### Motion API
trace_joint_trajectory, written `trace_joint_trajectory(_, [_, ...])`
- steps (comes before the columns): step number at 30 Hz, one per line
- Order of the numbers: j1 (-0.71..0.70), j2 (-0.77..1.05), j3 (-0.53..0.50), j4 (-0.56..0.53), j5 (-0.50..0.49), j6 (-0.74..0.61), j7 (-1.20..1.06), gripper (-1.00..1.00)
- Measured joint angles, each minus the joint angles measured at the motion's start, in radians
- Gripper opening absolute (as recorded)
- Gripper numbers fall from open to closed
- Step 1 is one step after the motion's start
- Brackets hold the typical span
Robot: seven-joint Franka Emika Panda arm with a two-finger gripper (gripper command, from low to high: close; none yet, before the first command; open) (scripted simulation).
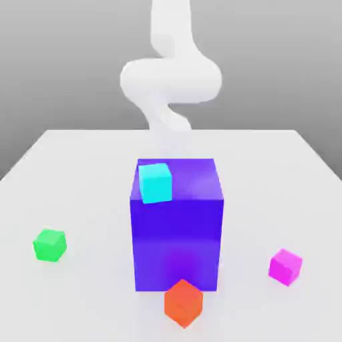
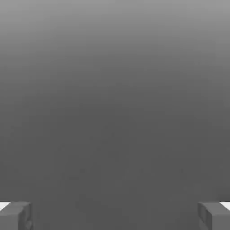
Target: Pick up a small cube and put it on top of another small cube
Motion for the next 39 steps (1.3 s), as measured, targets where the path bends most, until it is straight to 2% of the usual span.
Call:
trace_joint_trajectory(8, [-0.013,0.304,0.176,-0.109,-0.159,0.138,0.065,0.00])
trace_joint_trajectory(16, [0.029,0.596,0.286,-0.216,-0.273,0.277,0.098,0.00])
trace_joint_trajectory(20, [0.100,0.726,0.321,-0.273,-0.268,0.356,0.071,0.00])
trace_joint_trajectory(24, [0.125,0.834,0.384,-0.333,-0.185,0.443,-0.012,0.00])
trace_joint_trajectory(28, [0.164,0.924,0.348,-0.325,-0.247,0.511,0.032,0.00])
trace_joint_trajectory(34, [0.303,1.062,0.176,-0.291,-0.395,0.611,0.145,0.00])
trace_joint_trajectory(35, [0.314,1.077,0.161,-0.287,-0.416,0.620,0.160,-1.00])
trace_joint_trajectory(39, [0.314,1.077,0.162,-0.287,-0.417,0.621,0.161,-1.00])
